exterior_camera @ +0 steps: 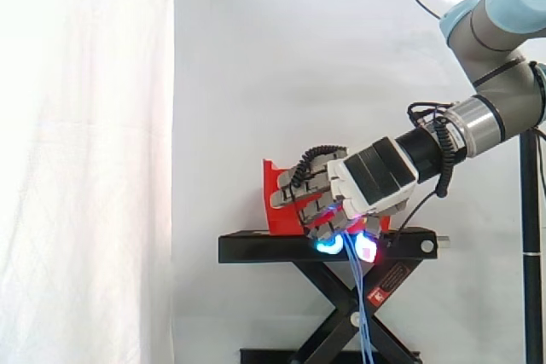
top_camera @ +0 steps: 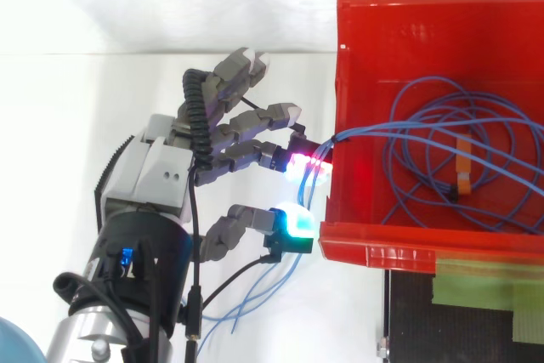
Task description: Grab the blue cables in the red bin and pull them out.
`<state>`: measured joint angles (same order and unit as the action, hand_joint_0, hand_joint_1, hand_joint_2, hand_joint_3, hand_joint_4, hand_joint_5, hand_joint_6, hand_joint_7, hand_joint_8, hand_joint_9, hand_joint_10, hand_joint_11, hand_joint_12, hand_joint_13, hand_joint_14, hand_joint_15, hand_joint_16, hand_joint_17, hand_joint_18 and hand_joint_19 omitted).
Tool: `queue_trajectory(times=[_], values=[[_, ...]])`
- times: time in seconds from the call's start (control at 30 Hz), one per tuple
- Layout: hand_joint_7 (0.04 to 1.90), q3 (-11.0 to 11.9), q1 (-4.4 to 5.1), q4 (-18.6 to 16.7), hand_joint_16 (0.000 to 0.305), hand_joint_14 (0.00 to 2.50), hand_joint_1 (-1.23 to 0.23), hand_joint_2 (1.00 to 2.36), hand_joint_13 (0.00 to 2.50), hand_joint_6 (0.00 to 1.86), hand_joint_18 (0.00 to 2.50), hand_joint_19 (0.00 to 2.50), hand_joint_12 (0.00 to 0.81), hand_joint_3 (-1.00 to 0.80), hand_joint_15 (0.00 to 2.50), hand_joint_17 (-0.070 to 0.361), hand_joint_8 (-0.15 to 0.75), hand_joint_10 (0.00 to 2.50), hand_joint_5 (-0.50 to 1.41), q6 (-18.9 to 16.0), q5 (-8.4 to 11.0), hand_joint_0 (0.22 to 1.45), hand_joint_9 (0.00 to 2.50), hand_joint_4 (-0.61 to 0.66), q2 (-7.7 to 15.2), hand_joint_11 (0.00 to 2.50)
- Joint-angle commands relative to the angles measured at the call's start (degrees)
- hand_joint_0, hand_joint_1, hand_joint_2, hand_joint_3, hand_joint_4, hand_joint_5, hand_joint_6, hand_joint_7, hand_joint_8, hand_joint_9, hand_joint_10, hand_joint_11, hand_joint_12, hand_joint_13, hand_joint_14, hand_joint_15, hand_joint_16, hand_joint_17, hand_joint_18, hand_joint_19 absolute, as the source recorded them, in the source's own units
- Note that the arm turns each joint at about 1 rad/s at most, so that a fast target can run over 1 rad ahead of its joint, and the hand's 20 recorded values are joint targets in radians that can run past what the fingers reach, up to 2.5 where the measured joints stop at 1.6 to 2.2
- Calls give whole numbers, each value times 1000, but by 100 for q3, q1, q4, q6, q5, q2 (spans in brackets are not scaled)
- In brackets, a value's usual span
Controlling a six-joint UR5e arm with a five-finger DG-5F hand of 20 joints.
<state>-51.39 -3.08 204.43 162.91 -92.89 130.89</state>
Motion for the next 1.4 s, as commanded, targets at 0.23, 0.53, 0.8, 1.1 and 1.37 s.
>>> queue_trajectory(times=[0.23, 0.53, 0.8, 1.1, 1.37], values=[[933, 51, -9, 26, 56, 3, -905, 1000, 475, 5, 443, 151, 377, -1000, 90, 126, 295, 12, 1059, 8, -1, 703, 885, 115, 7, 305], [929, 59, -9, 35, 55, 4, -900, 1000, 480, 4, 449, 147, 371, -1000, 92, 124, 293, 12, 1068, 8, -1, 710, 900, 105, 7, 316], [954, 59, -9, 35, 55, 3, -893, 1000, 488, 4, 456, 150, 369, -1000, 92, 123, 293, 12, 1090, -1, 8, 711, 912, 103, -2, 317], [966, 51, -9, 35, 54, 3, -884, 1000, 498, 3, 466, 156, 365, -1000, 92, 121, 291, 12, 1104, 8, 8, 717, 928, 98, -2, 320], [990, 51, -9, 114, 53, 4, -871, 1000, 509, 3, 475, 156, 363, -1000, 93, 119, 290, 13, 1122, -1, 8, 726, 941, 87, -2, 320]])
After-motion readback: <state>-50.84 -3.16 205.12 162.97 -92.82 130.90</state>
